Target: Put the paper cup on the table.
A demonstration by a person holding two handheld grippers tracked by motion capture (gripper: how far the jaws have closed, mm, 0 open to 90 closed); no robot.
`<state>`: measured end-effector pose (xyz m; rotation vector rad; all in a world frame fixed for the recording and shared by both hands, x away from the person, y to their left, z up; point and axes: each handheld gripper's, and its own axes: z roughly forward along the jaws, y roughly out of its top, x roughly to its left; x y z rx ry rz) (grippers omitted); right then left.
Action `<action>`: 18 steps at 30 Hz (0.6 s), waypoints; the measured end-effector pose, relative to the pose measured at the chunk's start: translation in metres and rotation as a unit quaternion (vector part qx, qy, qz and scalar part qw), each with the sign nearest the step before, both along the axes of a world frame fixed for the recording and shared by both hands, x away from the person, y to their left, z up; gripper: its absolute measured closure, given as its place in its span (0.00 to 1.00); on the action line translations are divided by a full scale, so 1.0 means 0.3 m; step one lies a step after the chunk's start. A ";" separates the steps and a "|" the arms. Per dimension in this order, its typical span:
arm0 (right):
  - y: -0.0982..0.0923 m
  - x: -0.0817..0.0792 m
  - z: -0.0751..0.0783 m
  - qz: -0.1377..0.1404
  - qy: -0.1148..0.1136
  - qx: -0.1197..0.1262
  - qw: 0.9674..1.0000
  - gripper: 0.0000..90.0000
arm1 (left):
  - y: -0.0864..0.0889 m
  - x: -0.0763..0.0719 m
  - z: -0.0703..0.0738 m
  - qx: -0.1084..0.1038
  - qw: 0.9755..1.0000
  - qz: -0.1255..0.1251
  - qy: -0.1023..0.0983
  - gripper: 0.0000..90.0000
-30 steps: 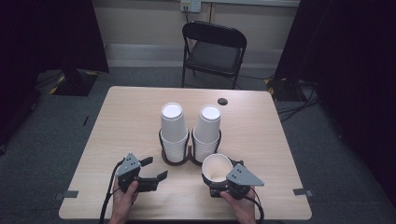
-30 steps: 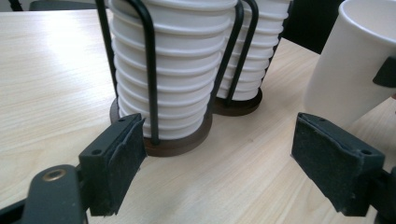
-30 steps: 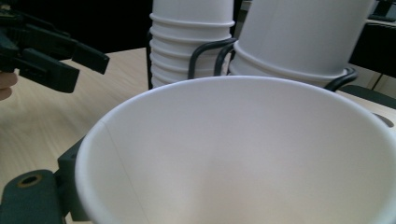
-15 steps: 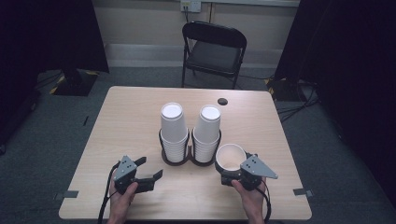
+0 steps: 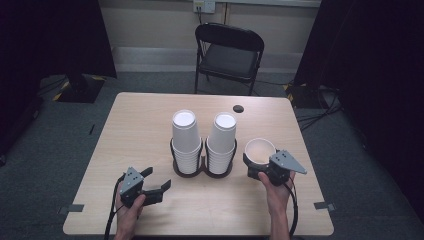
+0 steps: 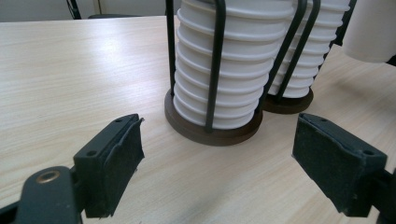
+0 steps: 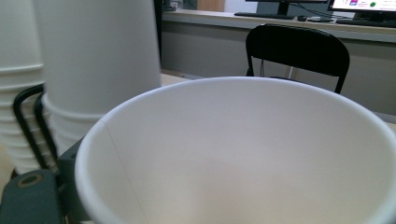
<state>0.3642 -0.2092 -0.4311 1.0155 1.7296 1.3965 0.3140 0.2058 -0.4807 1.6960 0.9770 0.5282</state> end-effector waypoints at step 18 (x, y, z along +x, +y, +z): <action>-0.022 0.190 -0.049 -0.040 0.019 0.009 0.999 0.11 | -0.018 -0.007 -0.032 0.006 1.000 0.013 -0.016 0.17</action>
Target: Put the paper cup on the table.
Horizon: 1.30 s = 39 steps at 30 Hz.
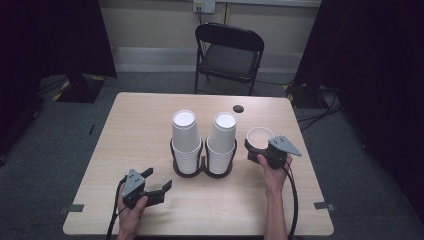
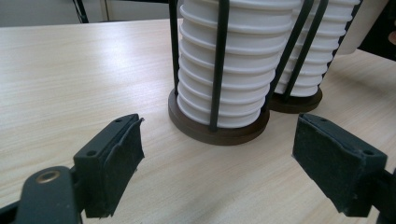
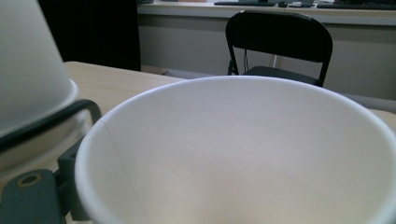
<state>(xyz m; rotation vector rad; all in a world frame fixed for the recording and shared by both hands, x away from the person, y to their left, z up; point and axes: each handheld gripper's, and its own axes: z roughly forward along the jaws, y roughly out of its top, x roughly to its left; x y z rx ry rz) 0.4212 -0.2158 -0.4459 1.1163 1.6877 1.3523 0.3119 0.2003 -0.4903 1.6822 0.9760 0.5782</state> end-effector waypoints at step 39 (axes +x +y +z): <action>-0.023 0.027 -0.134 -0.001 0.118 -0.015 0.993 0.14 | -0.018 -0.011 -0.018 -0.007 1.000 0.010 -0.021 0.17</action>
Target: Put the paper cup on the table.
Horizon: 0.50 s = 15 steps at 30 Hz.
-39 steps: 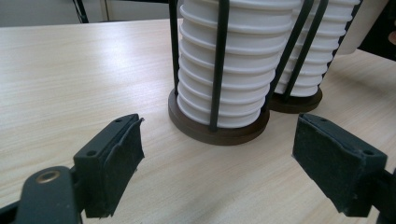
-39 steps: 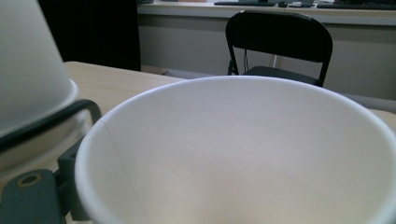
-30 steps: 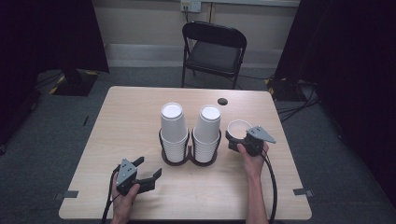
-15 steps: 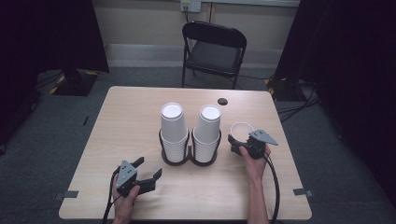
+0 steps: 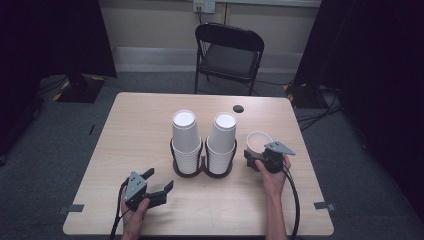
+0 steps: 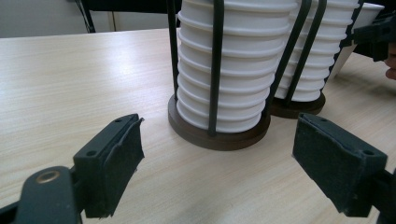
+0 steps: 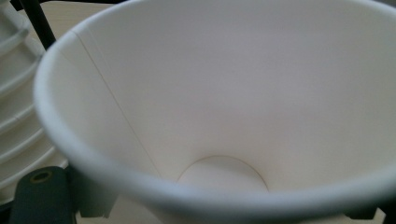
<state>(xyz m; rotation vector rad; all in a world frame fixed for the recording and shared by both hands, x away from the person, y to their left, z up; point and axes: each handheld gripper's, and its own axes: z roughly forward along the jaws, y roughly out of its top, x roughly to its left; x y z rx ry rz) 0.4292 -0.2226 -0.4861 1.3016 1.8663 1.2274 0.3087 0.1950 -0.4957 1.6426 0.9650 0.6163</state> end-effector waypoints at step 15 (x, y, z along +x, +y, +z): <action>-0.004 -0.086 -0.003 -0.032 0.006 -0.004 0.999 0.14 | 0.002 -0.010 -0.001 -0.002 1.000 0.010 -0.011 0.17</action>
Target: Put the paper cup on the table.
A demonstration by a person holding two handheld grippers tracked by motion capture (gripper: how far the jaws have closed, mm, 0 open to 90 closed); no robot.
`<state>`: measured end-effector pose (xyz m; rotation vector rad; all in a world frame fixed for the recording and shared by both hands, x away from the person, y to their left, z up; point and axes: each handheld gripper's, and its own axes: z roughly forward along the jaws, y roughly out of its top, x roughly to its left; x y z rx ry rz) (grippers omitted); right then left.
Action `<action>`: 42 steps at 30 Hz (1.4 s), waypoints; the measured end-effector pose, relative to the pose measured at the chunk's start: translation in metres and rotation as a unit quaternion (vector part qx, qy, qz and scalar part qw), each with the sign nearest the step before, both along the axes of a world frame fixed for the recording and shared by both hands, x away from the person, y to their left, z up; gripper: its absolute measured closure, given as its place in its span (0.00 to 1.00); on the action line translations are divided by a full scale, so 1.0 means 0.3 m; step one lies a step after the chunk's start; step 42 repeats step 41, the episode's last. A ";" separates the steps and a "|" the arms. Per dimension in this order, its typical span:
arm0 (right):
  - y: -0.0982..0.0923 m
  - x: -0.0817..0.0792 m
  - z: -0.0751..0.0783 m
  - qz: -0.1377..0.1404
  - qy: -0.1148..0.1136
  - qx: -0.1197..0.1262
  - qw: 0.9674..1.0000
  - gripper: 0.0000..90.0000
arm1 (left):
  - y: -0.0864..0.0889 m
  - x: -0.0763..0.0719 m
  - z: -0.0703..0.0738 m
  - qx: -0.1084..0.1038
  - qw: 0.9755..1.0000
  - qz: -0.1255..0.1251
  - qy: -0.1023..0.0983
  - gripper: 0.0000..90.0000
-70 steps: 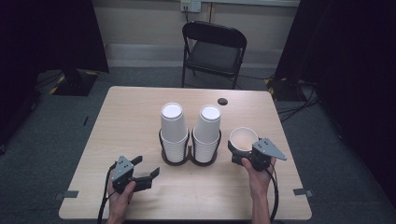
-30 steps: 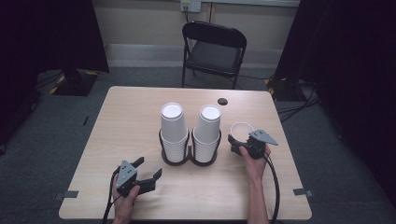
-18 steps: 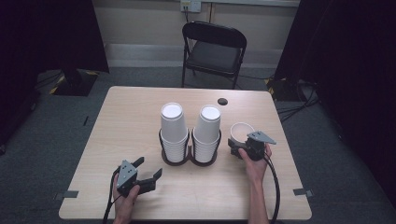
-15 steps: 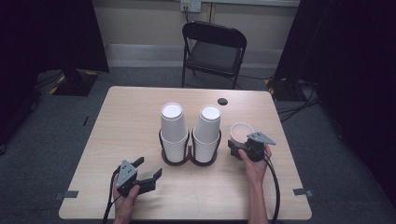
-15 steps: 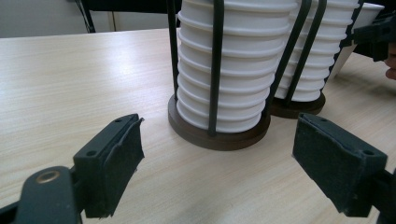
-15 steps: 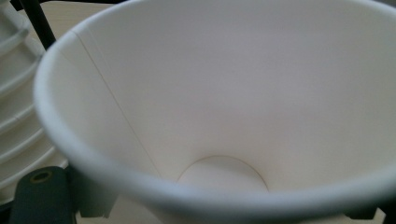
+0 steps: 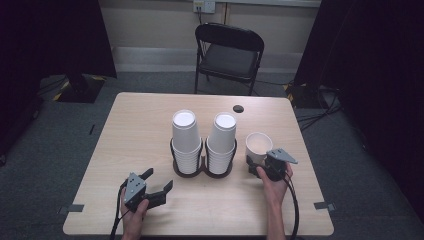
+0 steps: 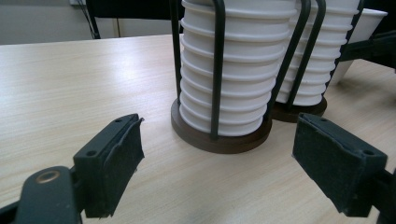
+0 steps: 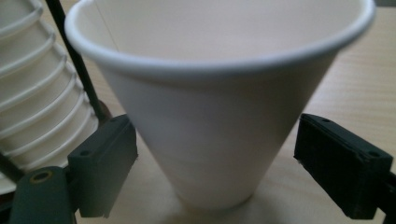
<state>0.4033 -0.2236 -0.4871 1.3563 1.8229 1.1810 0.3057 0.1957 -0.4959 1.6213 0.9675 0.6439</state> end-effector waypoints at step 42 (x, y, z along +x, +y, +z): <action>0.258 -0.319 -0.026 0.093 -0.091 0.056 0.990 0.16 | 0.001 -0.022 0.000 -0.005 0.999 0.041 0.003 0.18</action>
